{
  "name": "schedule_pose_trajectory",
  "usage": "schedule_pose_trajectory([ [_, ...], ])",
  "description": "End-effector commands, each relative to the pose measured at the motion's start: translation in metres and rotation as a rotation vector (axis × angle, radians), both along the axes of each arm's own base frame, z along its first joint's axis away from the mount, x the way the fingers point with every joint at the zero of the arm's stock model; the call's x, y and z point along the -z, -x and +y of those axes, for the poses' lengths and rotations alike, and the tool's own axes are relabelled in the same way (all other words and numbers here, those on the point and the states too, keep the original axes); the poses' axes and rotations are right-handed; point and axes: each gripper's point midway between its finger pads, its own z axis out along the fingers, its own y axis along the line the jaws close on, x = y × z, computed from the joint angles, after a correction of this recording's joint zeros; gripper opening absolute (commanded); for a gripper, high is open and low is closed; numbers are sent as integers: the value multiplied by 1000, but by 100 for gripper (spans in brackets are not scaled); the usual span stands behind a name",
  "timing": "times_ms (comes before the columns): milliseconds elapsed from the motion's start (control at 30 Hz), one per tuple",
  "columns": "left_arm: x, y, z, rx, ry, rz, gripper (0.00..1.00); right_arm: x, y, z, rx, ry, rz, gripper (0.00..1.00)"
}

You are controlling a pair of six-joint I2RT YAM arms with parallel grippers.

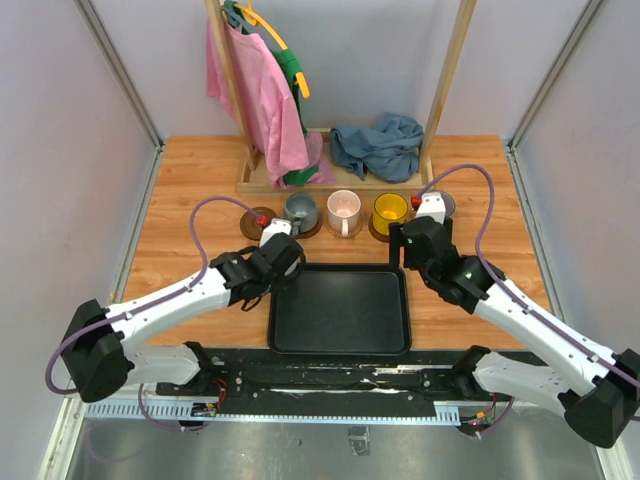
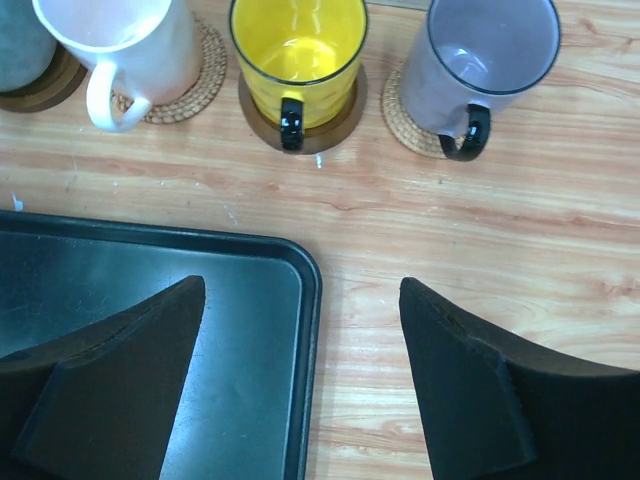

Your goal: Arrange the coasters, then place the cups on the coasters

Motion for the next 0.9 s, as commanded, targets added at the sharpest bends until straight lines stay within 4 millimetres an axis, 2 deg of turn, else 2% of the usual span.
schedule_pose_trajectory([
  [0,-20,-39,25,-145,14,-146,1,-3,-2,-17,56,-38,-19,80],
  [167,-24,-72,55,-261,28,-207,0,-3,-7,-24,78,-44,-23,80],
  [400,-18,-119,79,-321,-2,-242,1,-1,-14,-26,79,-42,-13,80],
  [600,-8,-158,84,-332,22,-232,0,-3,-21,-28,90,-37,-10,80],
  [833,-15,-194,77,-323,47,-276,1,-2,-28,-27,99,-33,-8,80],
  [867,-13,-198,75,-320,49,-271,1,-2,-28,-22,74,-47,3,80],
])
